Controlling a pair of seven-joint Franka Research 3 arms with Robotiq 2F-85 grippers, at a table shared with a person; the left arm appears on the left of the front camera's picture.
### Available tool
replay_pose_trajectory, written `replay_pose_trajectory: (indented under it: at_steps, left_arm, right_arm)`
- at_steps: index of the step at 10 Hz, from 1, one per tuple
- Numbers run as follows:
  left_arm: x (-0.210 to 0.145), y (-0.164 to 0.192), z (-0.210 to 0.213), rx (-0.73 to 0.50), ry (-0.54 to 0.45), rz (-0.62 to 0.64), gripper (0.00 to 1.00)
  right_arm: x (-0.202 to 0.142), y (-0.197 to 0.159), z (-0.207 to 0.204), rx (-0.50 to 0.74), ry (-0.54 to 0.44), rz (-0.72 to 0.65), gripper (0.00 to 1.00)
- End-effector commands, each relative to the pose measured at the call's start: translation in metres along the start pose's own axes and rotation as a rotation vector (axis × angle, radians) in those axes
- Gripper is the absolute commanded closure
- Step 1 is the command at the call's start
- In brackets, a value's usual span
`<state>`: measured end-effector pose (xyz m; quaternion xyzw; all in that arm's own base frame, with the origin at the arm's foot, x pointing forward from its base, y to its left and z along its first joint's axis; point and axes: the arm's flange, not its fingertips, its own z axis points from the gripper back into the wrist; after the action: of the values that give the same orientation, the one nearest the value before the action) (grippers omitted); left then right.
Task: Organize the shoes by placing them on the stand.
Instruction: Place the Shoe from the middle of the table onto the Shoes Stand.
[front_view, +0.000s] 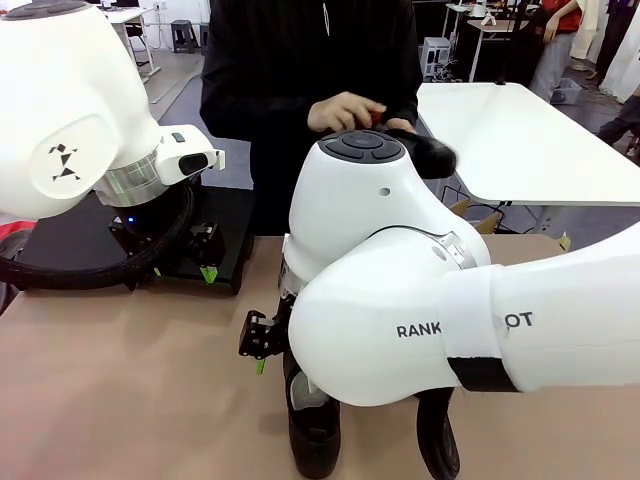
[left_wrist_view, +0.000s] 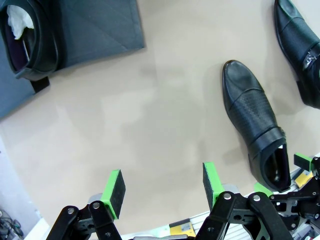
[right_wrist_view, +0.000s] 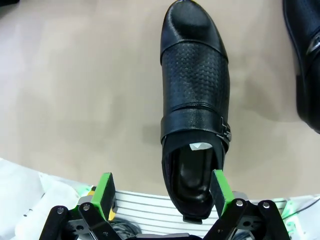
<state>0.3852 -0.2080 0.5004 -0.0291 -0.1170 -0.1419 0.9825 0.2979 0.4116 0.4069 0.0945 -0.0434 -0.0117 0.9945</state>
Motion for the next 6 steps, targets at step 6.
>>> replay_pose_trajectory:
  at_steps: [6]
  left_arm:
    - [0.000, 0.001, 0.000, 0.001, -0.011, 0.004, 0.19]
  right_arm:
    - [0.000, -0.161, 0.131, -0.060, -0.164, -0.090, 0.00]
